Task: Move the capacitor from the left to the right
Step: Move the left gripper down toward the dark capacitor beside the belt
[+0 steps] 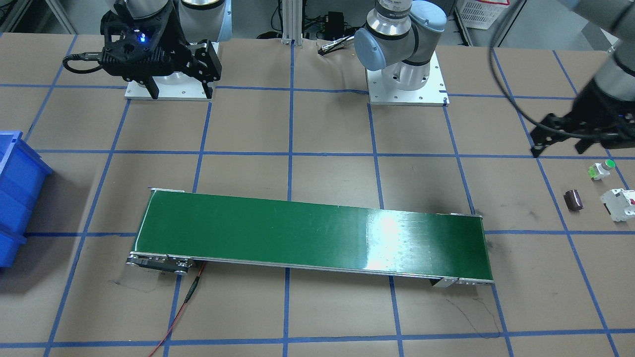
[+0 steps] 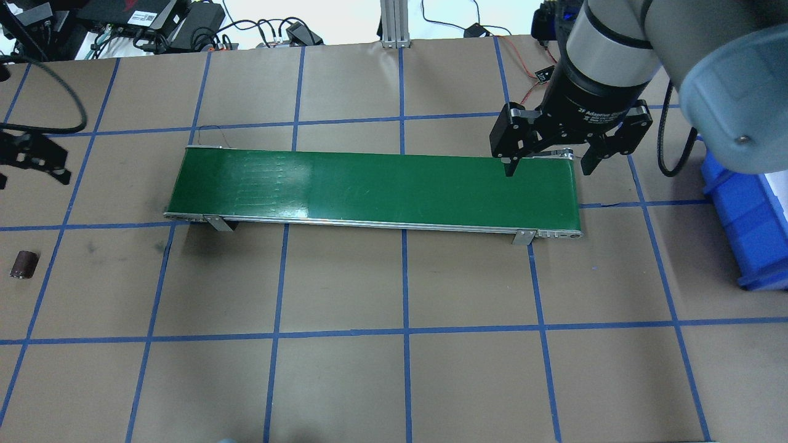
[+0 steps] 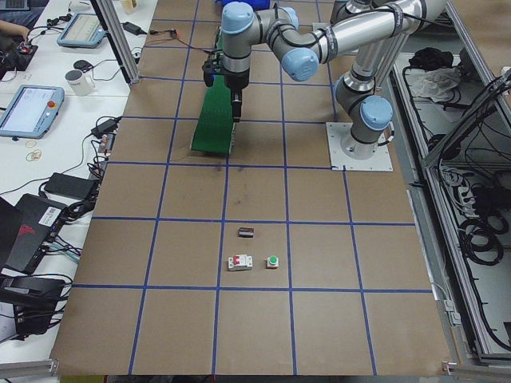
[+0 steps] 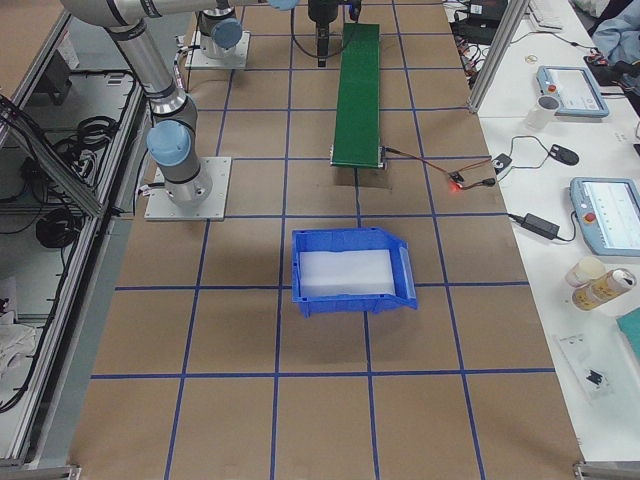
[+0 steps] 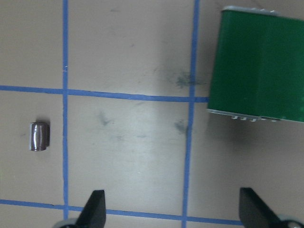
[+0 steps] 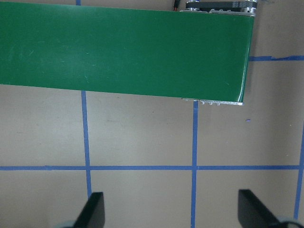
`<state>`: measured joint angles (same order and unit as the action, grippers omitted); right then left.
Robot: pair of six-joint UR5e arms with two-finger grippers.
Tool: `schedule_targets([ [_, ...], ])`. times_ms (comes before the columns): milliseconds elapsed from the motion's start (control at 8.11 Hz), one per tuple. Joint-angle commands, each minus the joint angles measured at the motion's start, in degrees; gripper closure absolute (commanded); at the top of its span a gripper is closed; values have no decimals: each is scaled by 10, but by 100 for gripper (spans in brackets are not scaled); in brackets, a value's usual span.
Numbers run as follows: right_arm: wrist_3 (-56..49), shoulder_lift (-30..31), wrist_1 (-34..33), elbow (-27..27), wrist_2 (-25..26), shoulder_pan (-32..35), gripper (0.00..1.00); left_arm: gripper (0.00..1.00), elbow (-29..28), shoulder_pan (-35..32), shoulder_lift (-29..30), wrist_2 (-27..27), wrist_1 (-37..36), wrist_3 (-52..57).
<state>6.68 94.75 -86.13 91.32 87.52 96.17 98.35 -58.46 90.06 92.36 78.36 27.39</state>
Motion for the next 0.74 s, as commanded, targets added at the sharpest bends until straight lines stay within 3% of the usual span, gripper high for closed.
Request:
schedule_targets([
  [0, 0, 0, 1, 0, 1, 1, 0, 0, 4, 131, 71, -4, -55, 134],
  [247, 0, 1, 1, 0, 4, 0, 0, 0, 6, 151, 126, -1, -128, 197],
  [616, 1, 1, 2, 0, -2, 1, 0, 0, 5, 185, 213, 0, -175, 204],
])
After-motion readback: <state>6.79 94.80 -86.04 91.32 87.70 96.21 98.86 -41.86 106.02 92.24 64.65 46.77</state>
